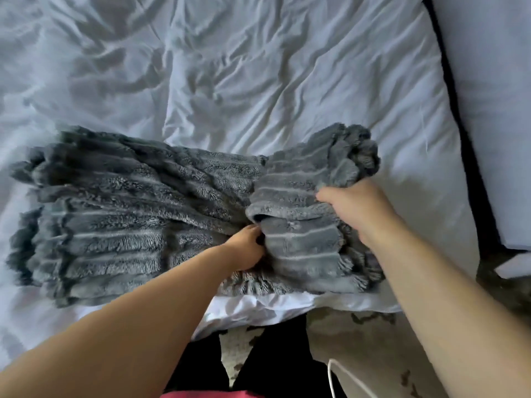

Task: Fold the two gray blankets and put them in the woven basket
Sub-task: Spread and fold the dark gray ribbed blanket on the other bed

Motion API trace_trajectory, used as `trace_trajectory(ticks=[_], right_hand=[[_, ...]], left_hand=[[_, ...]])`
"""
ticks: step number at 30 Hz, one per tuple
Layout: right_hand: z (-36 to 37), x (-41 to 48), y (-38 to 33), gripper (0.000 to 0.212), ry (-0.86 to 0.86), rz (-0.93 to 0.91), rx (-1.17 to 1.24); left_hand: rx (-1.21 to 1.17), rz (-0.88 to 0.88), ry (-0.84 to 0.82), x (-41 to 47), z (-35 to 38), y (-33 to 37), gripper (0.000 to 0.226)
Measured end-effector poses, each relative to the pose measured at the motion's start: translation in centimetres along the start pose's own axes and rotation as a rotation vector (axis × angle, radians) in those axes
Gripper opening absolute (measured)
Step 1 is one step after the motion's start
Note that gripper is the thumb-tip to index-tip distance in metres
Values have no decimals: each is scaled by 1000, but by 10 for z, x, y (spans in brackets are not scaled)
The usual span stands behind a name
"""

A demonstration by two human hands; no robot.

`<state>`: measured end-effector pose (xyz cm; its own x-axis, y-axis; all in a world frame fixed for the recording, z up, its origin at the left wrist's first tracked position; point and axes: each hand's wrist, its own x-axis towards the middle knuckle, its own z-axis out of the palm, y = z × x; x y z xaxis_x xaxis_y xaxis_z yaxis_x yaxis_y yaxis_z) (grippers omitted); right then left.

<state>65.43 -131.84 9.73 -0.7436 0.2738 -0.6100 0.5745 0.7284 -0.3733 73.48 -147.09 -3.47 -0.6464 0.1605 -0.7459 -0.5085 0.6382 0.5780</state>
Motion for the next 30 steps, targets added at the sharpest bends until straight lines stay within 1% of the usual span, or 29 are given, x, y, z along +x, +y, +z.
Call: trace_trajectory(ticks=[2, 3, 4, 5, 7, 8, 9, 10, 11, 13, 14, 15, 16, 17, 20, 22, 25, 26, 28, 30], right_hand=[[29, -17, -29, 46, 46, -32, -175], [43, -23, -42, 50, 40, -42, -249], [56, -29, -55, 54, 17, -41, -304], [68, -36, -66, 60, -10, -39, -352], [87, -47, -81, 67, -65, -52, -428], [93, -52, -87, 71, -104, -56, -457], [96, -55, -92, 75, -160, -62, -479], [95, -59, -96, 77, -224, -74, -497], [91, -60, -99, 71, -294, -93, -483], [71, -57, -100, 37, -467, -134, -322], [59, -52, -97, 24, -575, -106, -208], [45, -45, -94, 23, -674, -60, -86], [31, -36, -88, 31, -742, -15, 29], [17, -26, -81, 38, -769, 10, 118], [-15, 4, -53, 47, -774, 23, 320], [-25, 22, -32, 52, -743, 18, 418], [-31, 43, 0, 57, -715, 32, 534], [-33, 49, 8, 60, -714, 37, 562], [-38, 58, 19, 64, -726, 35, 596], [-41, 68, 26, 65, -735, 23, 603]], left_hand=[[-374, -138, 73, -8, -26, 0, 28], [-584, -186, 132, -14, -41, -1, 26], [-743, -214, 213, -20, -55, -3, 27], [-819, -219, 321, -29, -69, -6, 27], [-746, -145, 530, -48, -94, -13, 29], [-703, -68, 586, -55, -105, -15, 32], [-683, 0, 561, -62, -114, -14, 35], [-686, 49, 483, -66, -122, -10, 39], [-697, 69, 368, -69, -127, -4, 44], [-695, 70, 122, -73, -128, 11, 60], [-654, 53, 34, -72, -125, 18, 73], [-601, 22, -24, -70, -120, 22, 89], [-568, -15, -51, -68, -114, 26, 102], [-560, -44, -53, -65, -107, 30, 112], [-495, -75, 39, -47, -81, 52, 129], [-384, -85, 66, -32, -63, 71, 127], [-266, -83, 127, -6, -38, 91, 96], [-251, -96, 161, 0, -31, 97, 90], [-243, -130, 229, 12, -20, 108, 86], [-292, -149, 257, 20, -12, 111, 85]])
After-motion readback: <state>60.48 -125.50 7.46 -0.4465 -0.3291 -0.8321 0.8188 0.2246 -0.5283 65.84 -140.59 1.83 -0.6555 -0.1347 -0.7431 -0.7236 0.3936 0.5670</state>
